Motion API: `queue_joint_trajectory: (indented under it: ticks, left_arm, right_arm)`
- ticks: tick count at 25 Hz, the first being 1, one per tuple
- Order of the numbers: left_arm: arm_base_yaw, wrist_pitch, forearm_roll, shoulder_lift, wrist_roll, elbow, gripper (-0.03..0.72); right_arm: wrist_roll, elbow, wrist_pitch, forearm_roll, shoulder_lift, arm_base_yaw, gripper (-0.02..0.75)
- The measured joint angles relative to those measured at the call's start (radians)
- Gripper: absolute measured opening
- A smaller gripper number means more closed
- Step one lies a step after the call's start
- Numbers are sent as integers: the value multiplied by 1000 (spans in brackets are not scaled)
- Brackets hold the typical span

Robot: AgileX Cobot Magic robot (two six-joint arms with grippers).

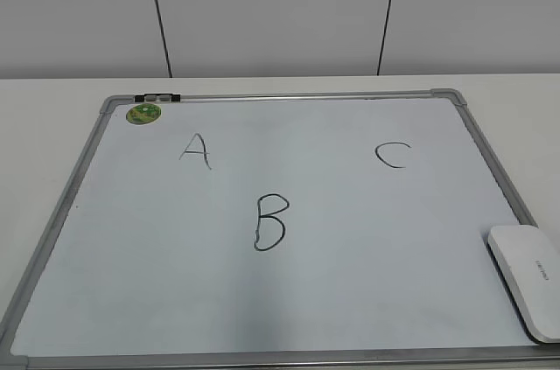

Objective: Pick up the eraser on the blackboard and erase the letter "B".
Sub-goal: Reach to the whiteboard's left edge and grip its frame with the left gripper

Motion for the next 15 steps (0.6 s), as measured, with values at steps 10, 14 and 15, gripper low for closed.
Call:
queue_joint_trajectory:
  ticks: [10,14,15]
  left_arm:
    - [0,0,0,0,0,0,651]
    - [0,0,0,0,0,0,631]
    - [0,0,0,0,0,0,629]
  right_arm:
    - [0,0,0,0,0,0,573]
    - [0,0,0,0,0,0,573]
    - [0,0,0,0,0,0,573]
